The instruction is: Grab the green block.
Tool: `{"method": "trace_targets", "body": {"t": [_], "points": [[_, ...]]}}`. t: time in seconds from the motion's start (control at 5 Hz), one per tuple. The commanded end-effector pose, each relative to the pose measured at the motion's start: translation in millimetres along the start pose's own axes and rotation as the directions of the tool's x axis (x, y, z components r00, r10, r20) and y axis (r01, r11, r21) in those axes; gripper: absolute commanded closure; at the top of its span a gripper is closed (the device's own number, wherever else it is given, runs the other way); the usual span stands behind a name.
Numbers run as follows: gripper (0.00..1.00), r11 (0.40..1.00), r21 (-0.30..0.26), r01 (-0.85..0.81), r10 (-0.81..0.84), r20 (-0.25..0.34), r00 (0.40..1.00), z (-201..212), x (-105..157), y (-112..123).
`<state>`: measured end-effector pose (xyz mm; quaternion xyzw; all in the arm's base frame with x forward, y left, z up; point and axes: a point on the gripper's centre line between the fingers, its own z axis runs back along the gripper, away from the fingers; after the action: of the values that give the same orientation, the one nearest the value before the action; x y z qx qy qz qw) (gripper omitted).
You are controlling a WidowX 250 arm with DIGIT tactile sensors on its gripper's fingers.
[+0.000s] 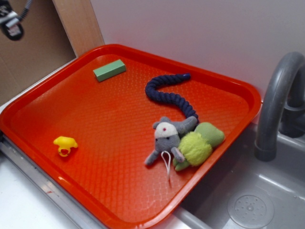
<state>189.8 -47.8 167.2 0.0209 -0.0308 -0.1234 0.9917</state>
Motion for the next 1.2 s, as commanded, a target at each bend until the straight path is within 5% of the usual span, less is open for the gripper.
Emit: {"method": "trace_targets", "body": {"t": [0.0,0.6,1.0], "points": [[0.00,0.995,0.096,0.034,-0.040,0.060,0.997,-34.5,44.2,-8.0],[0.00,0.995,-0.039,0.091,-0.090,0.020,0.996,-91.3,99.6,-9.5],[0.00,0.987,-0.050,0.150,-0.151,-0.035,0.988,-128.3,124.2,-16.1]]}}
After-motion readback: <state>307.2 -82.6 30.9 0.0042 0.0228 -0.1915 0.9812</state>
